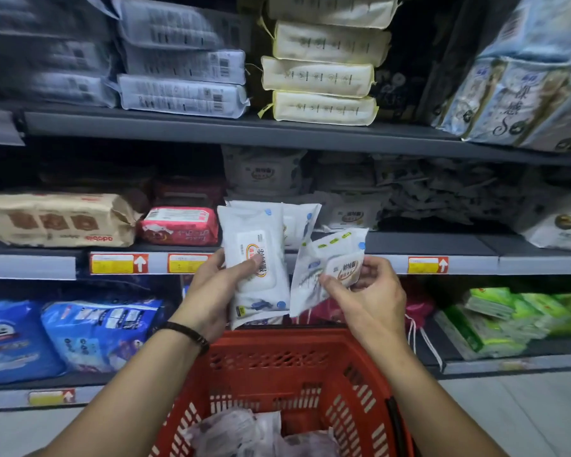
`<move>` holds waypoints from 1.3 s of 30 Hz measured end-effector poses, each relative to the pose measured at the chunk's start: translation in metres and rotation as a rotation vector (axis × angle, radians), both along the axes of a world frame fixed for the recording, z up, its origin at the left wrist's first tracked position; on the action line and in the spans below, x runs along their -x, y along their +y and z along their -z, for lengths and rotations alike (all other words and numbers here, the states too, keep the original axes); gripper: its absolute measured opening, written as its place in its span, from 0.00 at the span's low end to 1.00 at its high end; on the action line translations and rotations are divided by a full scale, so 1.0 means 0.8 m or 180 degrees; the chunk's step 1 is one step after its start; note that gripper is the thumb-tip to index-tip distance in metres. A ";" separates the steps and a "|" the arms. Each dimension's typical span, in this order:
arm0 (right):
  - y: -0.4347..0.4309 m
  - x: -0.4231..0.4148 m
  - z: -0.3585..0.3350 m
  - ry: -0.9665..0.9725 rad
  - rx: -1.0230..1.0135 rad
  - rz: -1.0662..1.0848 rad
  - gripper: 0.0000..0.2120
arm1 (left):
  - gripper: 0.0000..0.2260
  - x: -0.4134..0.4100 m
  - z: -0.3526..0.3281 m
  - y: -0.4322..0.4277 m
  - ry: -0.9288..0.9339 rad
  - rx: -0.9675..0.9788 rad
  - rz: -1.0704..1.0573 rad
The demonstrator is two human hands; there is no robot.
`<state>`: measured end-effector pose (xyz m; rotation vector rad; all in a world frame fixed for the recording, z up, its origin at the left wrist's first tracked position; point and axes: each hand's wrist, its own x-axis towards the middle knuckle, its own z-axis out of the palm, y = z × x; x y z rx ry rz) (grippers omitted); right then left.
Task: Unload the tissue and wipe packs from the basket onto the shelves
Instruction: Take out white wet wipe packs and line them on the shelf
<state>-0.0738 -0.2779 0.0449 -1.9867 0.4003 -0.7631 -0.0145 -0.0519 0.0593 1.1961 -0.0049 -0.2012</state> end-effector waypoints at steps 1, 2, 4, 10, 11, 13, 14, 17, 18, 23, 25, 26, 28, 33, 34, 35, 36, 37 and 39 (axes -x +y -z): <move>-0.004 -0.004 -0.008 -0.0052 0.0086 0.0200 0.35 | 0.18 -0.002 0.003 -0.004 -0.0024 -0.0041 -0.0147; -0.010 -0.010 -0.017 -0.0085 0.0203 0.0361 0.36 | 0.19 -0.004 0.006 -0.009 -0.0052 -0.0104 -0.0279; -0.023 -0.027 -0.034 -0.0089 0.0428 0.0593 0.39 | 0.19 -0.006 0.009 -0.015 -0.0119 -0.0228 -0.0468; -0.051 -0.101 -0.048 0.0338 0.0577 0.1104 0.44 | 0.17 -0.008 0.016 -0.031 -0.0307 -0.0338 -0.0505; -0.052 -0.110 -0.042 0.0384 0.0586 0.1133 0.45 | 0.17 -0.008 0.017 -0.034 -0.0331 -0.0378 -0.0468; -0.055 -0.125 -0.033 0.0501 0.0691 0.1161 0.47 | 0.18 -0.006 0.019 -0.038 -0.0354 -0.0440 -0.0455; -0.058 -0.133 -0.030 0.0556 0.0761 0.1166 0.48 | 0.18 -0.006 0.023 -0.041 -0.0358 -0.0494 -0.0459; -0.067 -0.152 -0.025 0.0559 0.0771 0.1123 0.49 | 0.19 -0.003 0.033 -0.050 -0.0407 -0.0635 -0.0421; -0.066 -0.156 -0.024 0.0514 0.0754 0.1101 0.49 | 0.19 0.000 0.034 -0.052 -0.0397 -0.0639 -0.0408; -0.069 -0.165 -0.015 0.0709 0.1129 0.1145 0.47 | 0.18 0.008 0.043 -0.074 -0.0320 -0.0454 -0.0259; -0.077 -0.162 -0.016 0.0803 0.1153 0.1095 0.43 | 0.23 0.011 0.047 -0.081 -0.0228 -0.0335 -0.0194; -0.081 -0.156 -0.016 0.0773 0.1069 0.1040 0.39 | 0.25 0.012 0.048 -0.086 -0.0168 -0.0288 -0.0137; -0.083 -0.138 -0.007 0.0522 0.0746 0.0931 0.33 | 0.27 0.016 0.045 -0.094 -0.0061 -0.0240 -0.0070; -0.091 -0.094 0.005 -0.0128 0.0024 0.0536 0.17 | 0.24 0.012 0.016 -0.130 -0.0149 -0.0309 0.0104; -0.097 -0.091 0.003 0.0005 -0.0446 0.0352 0.17 | 0.21 0.010 0.006 -0.140 -0.0135 -0.0206 0.0092; -0.101 -0.087 -0.003 0.0120 -0.0956 0.0235 0.20 | 0.18 0.009 -0.005 -0.150 -0.0127 -0.0101 0.0088; -0.105 -0.083 -0.006 0.0208 -0.1473 0.0093 0.23 | 0.16 0.006 -0.015 -0.159 -0.0124 -0.0043 0.0075; -0.110 -0.080 -0.007 0.0316 -0.1931 -0.0144 0.25 | 0.15 0.002 -0.022 -0.168 -0.0135 -0.0035 0.0041; -0.115 -0.073 -0.009 0.0512 -0.2583 -0.0899 0.21 | 0.15 -0.008 -0.032 -0.187 -0.0245 -0.0007 -0.0072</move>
